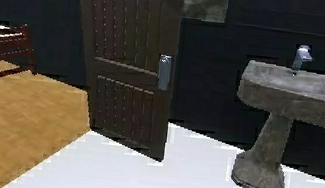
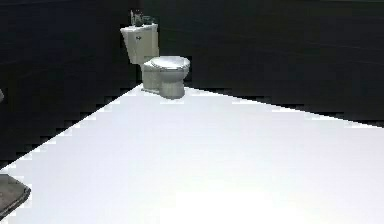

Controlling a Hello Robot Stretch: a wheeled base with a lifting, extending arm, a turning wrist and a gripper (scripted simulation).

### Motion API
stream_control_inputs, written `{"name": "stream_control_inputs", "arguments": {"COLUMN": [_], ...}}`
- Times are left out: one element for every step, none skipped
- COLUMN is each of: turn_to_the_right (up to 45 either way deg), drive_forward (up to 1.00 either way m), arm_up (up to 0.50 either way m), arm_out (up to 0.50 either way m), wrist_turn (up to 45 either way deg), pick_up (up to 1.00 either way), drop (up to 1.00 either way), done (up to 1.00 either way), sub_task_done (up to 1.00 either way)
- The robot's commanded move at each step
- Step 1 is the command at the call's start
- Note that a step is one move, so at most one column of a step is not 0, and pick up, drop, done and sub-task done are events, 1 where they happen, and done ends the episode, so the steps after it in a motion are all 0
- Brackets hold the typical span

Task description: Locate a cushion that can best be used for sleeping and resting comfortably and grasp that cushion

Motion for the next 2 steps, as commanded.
{"name": "stream_control_inputs", "arguments": {"turn_to_the_right": [-15.0,0.0], "drive_forward": [0.0,0.6], "arm_up": [0.0,0.0], "arm_out": [0.0,0.0], "wrist_turn": [0.0,0.0], "pick_up": [0.0,0.0], "drop": [0.0,0.0], "done": [0.0,0.0], "sub_task_done": [0.0,0.0]}}
